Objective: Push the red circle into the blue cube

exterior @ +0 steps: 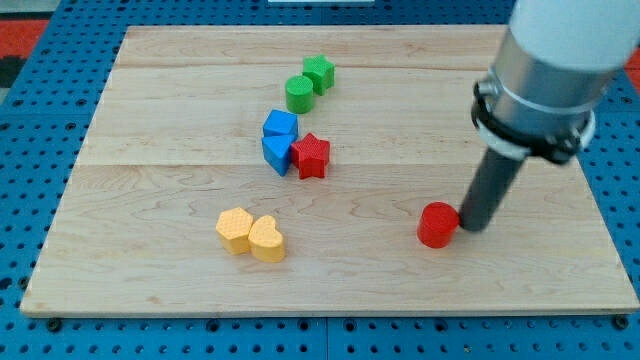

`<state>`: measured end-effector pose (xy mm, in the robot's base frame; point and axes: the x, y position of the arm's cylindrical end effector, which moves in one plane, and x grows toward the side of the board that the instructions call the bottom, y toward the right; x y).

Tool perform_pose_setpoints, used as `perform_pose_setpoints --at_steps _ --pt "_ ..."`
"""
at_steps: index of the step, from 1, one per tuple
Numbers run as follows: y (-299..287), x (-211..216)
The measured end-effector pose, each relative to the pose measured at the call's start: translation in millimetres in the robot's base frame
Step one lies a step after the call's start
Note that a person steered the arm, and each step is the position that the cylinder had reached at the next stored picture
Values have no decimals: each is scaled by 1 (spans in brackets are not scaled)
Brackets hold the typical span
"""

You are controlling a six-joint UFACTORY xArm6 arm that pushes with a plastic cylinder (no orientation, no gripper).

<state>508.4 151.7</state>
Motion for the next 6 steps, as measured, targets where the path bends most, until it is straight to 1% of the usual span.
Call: perform_pose_setpoints --at_steps 1,2,3,4,5,6 --pt "-23 -13" --pt "11 42" --pt "3 81" --pt "-37 49" --pt "-85 -1" --pt "-117 -27"
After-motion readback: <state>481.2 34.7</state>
